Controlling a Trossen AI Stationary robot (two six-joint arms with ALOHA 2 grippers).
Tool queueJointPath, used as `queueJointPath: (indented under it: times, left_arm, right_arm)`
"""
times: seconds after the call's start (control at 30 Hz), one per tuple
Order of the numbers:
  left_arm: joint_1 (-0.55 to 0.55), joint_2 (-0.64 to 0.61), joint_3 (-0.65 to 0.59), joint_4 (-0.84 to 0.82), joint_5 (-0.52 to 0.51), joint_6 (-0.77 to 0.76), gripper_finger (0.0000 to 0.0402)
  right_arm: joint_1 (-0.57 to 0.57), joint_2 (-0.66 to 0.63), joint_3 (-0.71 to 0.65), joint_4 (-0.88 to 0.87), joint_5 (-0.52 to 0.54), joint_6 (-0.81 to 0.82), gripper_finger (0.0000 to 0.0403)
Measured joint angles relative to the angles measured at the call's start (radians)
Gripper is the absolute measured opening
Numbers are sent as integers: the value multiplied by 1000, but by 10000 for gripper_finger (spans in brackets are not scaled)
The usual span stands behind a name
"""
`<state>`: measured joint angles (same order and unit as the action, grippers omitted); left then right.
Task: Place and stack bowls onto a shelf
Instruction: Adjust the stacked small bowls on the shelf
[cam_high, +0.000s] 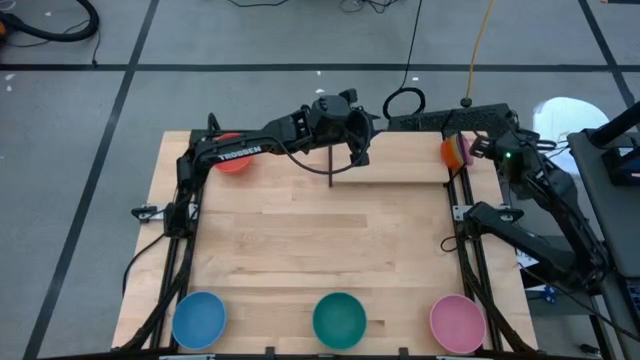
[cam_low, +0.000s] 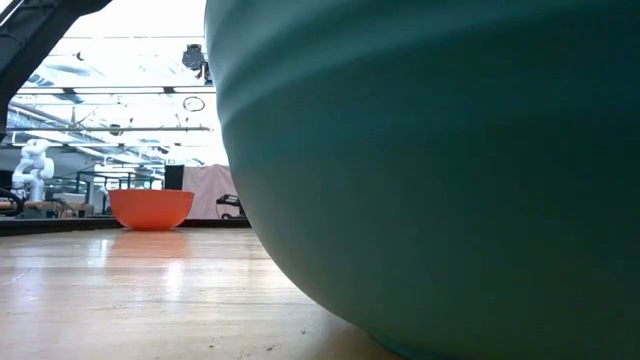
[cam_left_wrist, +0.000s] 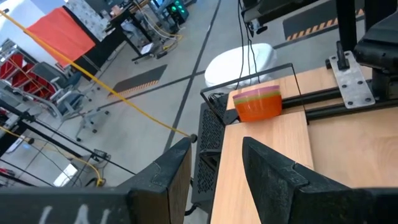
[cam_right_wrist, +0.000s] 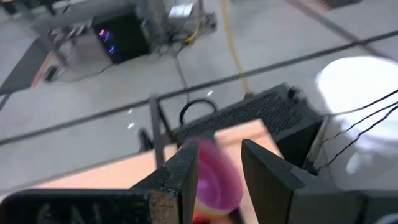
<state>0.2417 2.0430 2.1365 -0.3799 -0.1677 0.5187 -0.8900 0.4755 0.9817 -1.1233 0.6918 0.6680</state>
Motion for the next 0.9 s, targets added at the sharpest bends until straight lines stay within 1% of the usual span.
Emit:
queueJointPath:
  times: [0.07,0.17,0.3,0.43,0.53,0.6,0.73,0.8,0.9]
  left_arm:
    - [0,0,0,0,0,-4,150]
    - [0,0,0,0,0,-4,150]
    - [0,0,0,0,0,-4,150]
    - [0,0,0,0,0,-23,150]
    - [0,0,0,-10,0,-28,150]
    - [0,0,0,-20,0,-30,150]
    - [0,0,0,-44,0,-30,150]
    - [0,0,0,-50,0,-30,150]
    - [0,0,0,-52,0,-30,150]
  right_arm:
    - [-7,4,-5,-28,-41,18,114]
    - [-19,14,-37,-28,-71,25,114]
    - [-44,48,-84,46,-124,7,114]
    - [-84,98,-119,168,-233,-66,114]
    - [-115,140,-130,225,-311,-116,114]
    - [-134,171,-135,257,-385,-152,114]
    - [-150,228,-147,340,-536,-289,114]
    - [-150,256,-148,371,-602,-321,114]
    - [-150,297,-149,392,-631,-348,114]
